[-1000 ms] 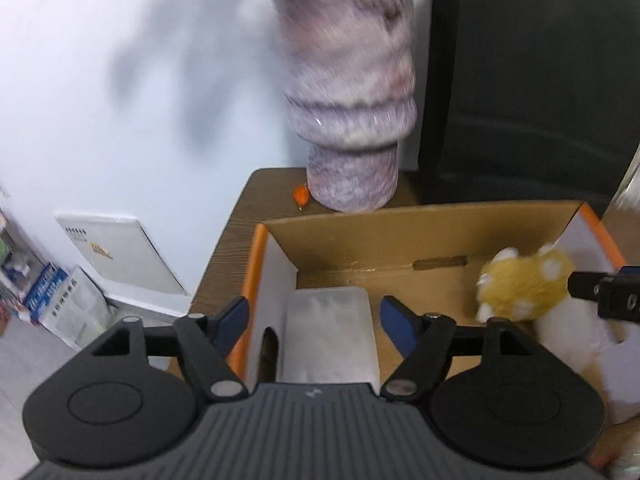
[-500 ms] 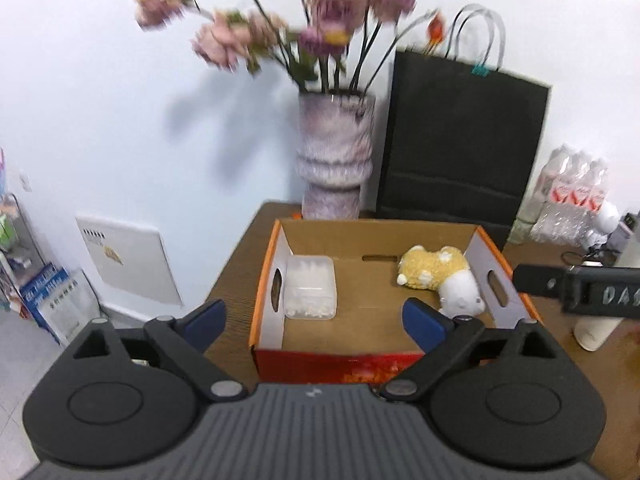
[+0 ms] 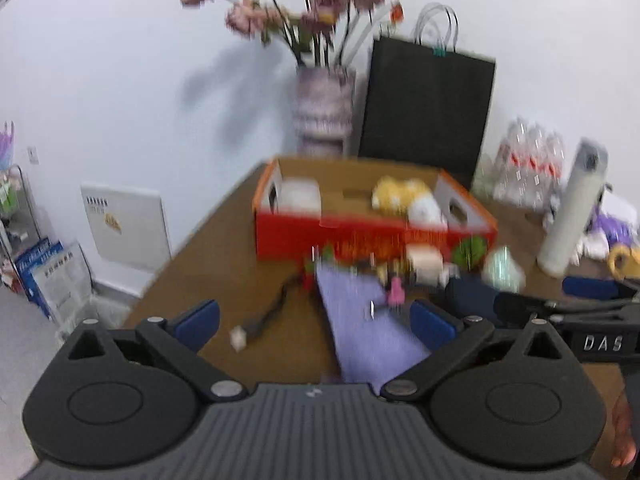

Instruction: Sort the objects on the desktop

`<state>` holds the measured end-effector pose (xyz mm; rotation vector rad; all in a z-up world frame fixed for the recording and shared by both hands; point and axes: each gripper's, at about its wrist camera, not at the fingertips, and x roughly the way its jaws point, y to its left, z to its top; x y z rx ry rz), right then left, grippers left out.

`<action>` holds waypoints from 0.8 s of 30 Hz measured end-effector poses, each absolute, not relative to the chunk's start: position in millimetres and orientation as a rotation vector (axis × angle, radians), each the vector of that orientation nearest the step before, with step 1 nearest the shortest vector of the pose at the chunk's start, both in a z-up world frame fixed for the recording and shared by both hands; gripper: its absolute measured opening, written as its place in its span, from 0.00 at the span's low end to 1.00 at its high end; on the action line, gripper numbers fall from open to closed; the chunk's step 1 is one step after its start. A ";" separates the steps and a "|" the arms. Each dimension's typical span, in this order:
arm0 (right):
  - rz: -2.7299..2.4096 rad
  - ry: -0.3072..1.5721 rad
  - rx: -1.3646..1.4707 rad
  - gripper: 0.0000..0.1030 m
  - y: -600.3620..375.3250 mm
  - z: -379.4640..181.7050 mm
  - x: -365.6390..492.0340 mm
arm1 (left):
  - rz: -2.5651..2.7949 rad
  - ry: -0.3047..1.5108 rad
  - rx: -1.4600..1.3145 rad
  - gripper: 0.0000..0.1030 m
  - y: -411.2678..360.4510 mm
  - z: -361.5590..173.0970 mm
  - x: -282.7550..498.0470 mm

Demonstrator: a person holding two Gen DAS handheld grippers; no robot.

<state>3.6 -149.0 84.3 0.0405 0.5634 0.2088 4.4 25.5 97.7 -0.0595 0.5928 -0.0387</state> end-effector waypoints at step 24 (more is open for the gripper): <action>0.135 0.611 0.048 1.00 -163.5 21.8 -36.6 | -0.091 0.660 -0.072 1.00 22.6 42.1 10.4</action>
